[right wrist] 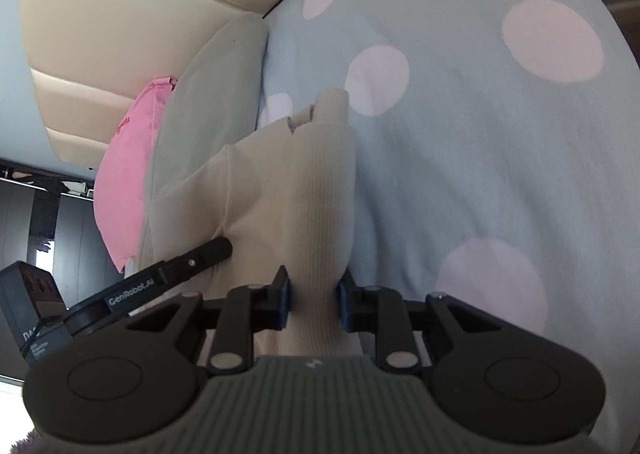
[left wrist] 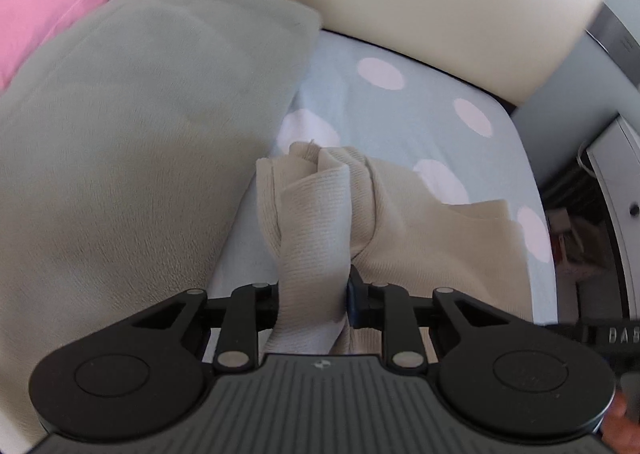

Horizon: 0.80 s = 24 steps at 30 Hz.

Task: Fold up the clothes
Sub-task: 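Carry the folded sweater with both grippers toward the grey pillow, then lower the sweater beside the grey pillow and open both grippers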

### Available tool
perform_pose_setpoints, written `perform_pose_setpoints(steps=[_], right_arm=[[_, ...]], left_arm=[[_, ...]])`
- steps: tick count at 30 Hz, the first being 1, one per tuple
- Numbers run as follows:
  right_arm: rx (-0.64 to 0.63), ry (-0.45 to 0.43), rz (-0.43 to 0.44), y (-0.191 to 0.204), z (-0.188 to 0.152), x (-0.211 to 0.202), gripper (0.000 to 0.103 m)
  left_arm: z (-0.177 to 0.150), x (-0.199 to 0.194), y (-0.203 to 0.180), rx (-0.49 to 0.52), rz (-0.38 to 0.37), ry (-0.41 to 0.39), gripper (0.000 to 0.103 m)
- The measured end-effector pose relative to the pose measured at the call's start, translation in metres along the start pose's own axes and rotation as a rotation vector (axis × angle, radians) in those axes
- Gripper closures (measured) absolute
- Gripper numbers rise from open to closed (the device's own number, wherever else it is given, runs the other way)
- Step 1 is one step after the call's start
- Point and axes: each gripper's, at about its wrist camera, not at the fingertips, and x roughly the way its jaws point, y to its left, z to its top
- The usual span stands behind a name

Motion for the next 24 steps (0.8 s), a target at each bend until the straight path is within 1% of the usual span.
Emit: perform_pose_setpoints(steps=[5,7,8,9,11,12,13,14,16,17,18,19,20,21,22,23,24], right_arm=[[-0.095,-0.027,-0.077,-0.001,-0.004,0.019,0.077],[-0.104,-0.031,-0.102,-0.004,-0.006,0.024,0.076],[-0.115,-0.031,-0.116,-0.004,-0.006,0.026,0.075],[-0.124,-0.029,-0.126,-0.004,-0.006,0.026,0.071],[-0.138,-0.032,-0.139,-0.003,-0.004,0.024,0.068],[-0.146,-0.04,-0.148,-0.002,-0.003,0.02,0.066],[-0.155,-0.047,-0.157,-0.001,-0.003,0.016,0.06],[-0.173,-0.07,-0.174,0.0,-0.002,0.01,0.059],[-0.222,-0.136,-0.215,0.001,-0.001,-0.005,0.058],[-0.247,-0.176,-0.232,0.003,-0.001,-0.013,0.058],[-0.28,-0.214,-0.234,0.006,0.001,-0.019,0.059],[-0.316,-0.244,-0.223,0.009,0.002,-0.023,0.062],[-0.357,-0.272,-0.206,0.013,0.002,-0.026,0.068],[-0.403,-0.287,-0.198,0.018,0.002,-0.026,0.078],[-0.45,-0.293,-0.197,0.022,0.001,-0.023,0.083],[-0.485,-0.285,-0.198,0.026,0.0,-0.018,0.084],[-0.496,-0.268,-0.203,0.027,-0.001,-0.012,0.088]], left_arm=[[-0.002,0.015,-0.001,-0.006,0.044,-0.018,0.08],[-0.004,0.017,-0.008,0.012,0.088,-0.024,0.075],[-0.005,0.016,-0.011,0.024,0.114,-0.026,0.068],[-0.006,0.013,-0.014,0.039,0.127,-0.029,0.065],[-0.008,-0.002,-0.015,0.053,0.138,-0.057,0.065],[-0.009,-0.012,-0.015,0.048,0.154,-0.083,0.062],[-0.01,-0.023,-0.014,0.04,0.172,-0.111,0.06],[-0.011,-0.033,-0.013,0.032,0.19,-0.139,0.058],[-0.013,-0.047,-0.014,0.022,0.186,-0.177,0.059],[-0.013,-0.054,-0.014,0.018,0.181,-0.195,0.062],[-0.014,-0.061,-0.014,0.013,0.176,-0.213,0.077],[-0.014,-0.057,-0.013,0.005,0.178,-0.209,0.084],[-0.014,-0.05,-0.012,-0.004,0.182,-0.201,0.088],[-0.014,-0.043,-0.011,-0.012,0.185,-0.193,0.088],[-0.014,-0.037,-0.01,-0.021,0.189,-0.184,0.089],[-0.013,-0.03,-0.008,-0.03,0.193,-0.176,0.09],[-0.013,-0.024,-0.007,-0.038,0.196,-0.167,0.091]])
